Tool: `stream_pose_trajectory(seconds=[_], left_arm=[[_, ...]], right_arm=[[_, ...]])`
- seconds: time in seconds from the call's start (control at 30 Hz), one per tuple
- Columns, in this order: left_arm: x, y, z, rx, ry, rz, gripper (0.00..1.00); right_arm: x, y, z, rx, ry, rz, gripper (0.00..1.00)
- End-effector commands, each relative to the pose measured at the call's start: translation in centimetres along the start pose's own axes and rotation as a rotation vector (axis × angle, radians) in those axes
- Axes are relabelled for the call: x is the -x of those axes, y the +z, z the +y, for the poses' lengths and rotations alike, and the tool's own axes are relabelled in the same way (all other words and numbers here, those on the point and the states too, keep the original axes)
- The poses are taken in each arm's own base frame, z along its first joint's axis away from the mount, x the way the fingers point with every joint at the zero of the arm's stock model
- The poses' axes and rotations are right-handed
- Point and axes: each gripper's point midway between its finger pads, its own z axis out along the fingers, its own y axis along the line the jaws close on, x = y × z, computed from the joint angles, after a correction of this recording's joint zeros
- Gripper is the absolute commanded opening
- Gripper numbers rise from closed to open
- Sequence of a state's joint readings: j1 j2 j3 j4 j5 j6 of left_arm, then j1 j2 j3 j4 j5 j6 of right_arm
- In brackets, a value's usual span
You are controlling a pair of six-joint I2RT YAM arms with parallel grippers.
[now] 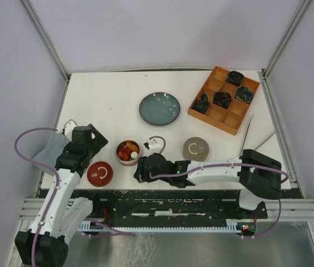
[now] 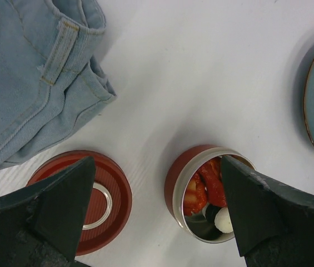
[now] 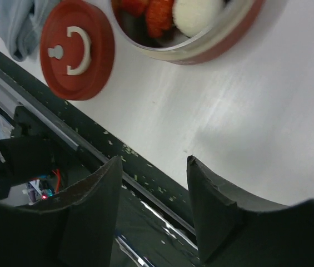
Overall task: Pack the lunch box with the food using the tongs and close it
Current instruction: Pick up the box lid from the center of the board.
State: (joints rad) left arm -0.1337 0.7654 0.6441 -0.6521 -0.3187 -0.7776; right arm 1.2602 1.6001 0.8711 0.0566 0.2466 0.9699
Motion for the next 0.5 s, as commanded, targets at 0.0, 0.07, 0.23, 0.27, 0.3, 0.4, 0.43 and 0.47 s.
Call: stream_pose_trajectory(seconds=[0.0, 0.07, 0.23, 0.27, 0.3, 0.4, 0.43, 0.47], left_arm=[[4.2, -1.9, -0.6, 0.0, -0.034, -0.14, 0.99], [5.3, -2.9, 0.0, 0.018, -0.036, -0.191, 0.99], [6.6, -4.8, 0.7, 0.013, -0.041, -0.261, 0.99], [6.8, -5.0, 0.8, 0.015, -0.041, -0.267, 0.99], [6.8, -5.1, 0.9, 0.018, -0.039, -0.269, 0.99], [7.1, -5.4, 1.2, 0.028, -0.038, -0.28, 0.99], [7.2, -5.5, 1.2, 0.024, -0.039, -0.286, 0.99], [7.3, -5.6, 1.2, 0.022, -0.037, -0.29, 0.99]], right_arm=[[3.0, 1.9, 7.4, 0.125, 0.095, -0.132, 0.59], [1.9, 3.3, 8.5, 0.123, 0.111, -0.1, 0.59], [0.3, 6.4, 10.4, 0.104, 0.172, -0.031, 0.58], [0.2, 6.9, 10.4, 0.095, 0.187, -0.029, 0.58], [0.1, 7.3, 10.5, 0.084, 0.2, -0.029, 0.57], [0.2, 8.1, 10.6, 0.031, 0.215, -0.042, 0.55], [0.0, 8.4, 10.6, 0.011, 0.225, -0.042, 0.55], [-0.2, 8.8, 10.5, -0.008, 0.238, -0.037, 0.55]])
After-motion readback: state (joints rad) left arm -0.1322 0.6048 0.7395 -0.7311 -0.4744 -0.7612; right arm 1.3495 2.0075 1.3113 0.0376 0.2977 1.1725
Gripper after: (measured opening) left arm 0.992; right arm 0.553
